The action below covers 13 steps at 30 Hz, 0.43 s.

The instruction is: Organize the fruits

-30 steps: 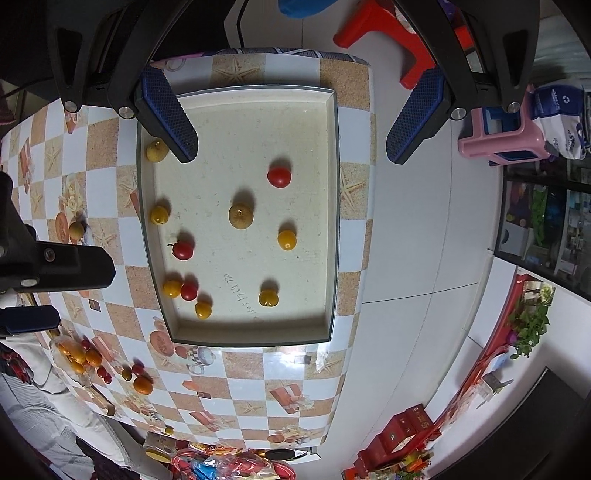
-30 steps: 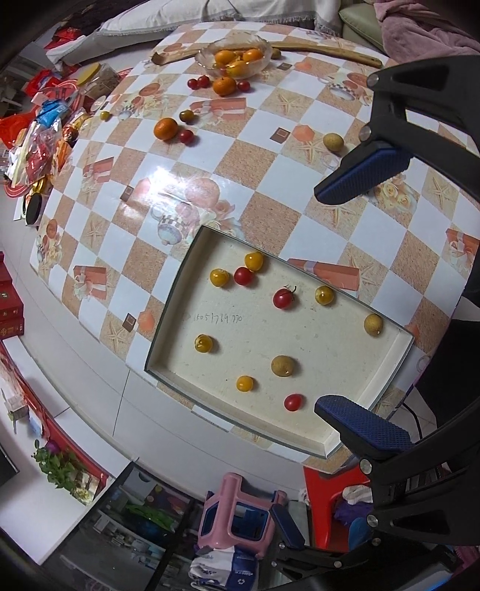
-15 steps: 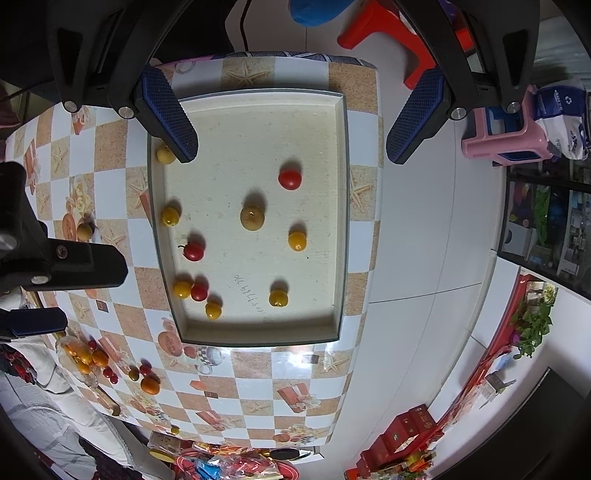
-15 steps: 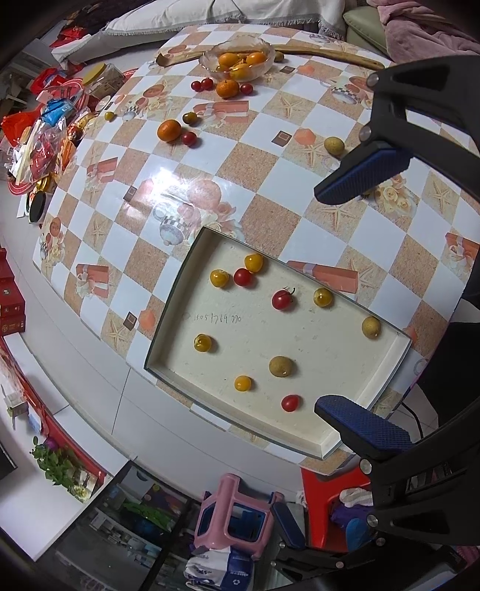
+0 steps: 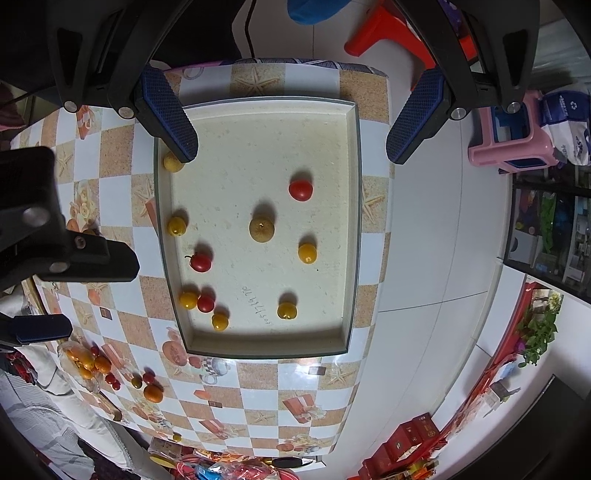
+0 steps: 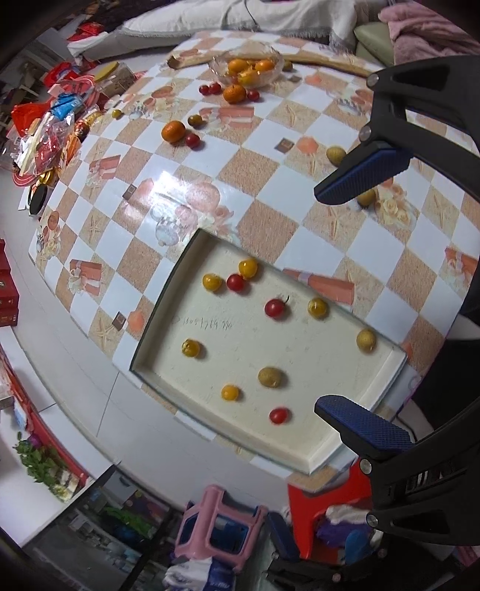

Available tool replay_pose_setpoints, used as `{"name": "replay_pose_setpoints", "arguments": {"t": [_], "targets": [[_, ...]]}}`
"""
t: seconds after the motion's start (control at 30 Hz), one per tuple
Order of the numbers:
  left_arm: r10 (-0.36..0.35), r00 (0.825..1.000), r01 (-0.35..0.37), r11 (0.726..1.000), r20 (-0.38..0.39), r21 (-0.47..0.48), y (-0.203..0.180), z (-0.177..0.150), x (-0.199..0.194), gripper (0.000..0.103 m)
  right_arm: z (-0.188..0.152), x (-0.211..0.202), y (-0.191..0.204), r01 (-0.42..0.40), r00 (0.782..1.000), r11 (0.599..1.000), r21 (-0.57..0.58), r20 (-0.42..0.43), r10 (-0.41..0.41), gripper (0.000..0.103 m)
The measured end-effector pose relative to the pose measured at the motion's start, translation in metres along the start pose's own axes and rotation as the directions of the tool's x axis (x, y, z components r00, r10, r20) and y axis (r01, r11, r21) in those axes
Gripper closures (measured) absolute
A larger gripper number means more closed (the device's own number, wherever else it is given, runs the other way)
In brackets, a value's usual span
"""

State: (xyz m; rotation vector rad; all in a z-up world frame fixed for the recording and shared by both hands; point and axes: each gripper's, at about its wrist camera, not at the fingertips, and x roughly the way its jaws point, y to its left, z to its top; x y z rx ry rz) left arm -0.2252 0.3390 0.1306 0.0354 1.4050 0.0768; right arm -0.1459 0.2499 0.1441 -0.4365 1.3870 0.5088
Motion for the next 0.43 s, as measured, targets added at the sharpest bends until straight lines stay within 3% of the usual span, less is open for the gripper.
{"name": "replay_pose_setpoints", "arguments": {"t": [0.43], "targets": [[-0.014, 1.000, 0.014, 1.000, 0.005, 0.002, -0.0025, -0.0025, -0.0009, 0.000, -0.0031, 0.0058, 0.0052, -0.008, 1.000, 1.000, -0.009, -0.013, 0.008, 0.000]]}}
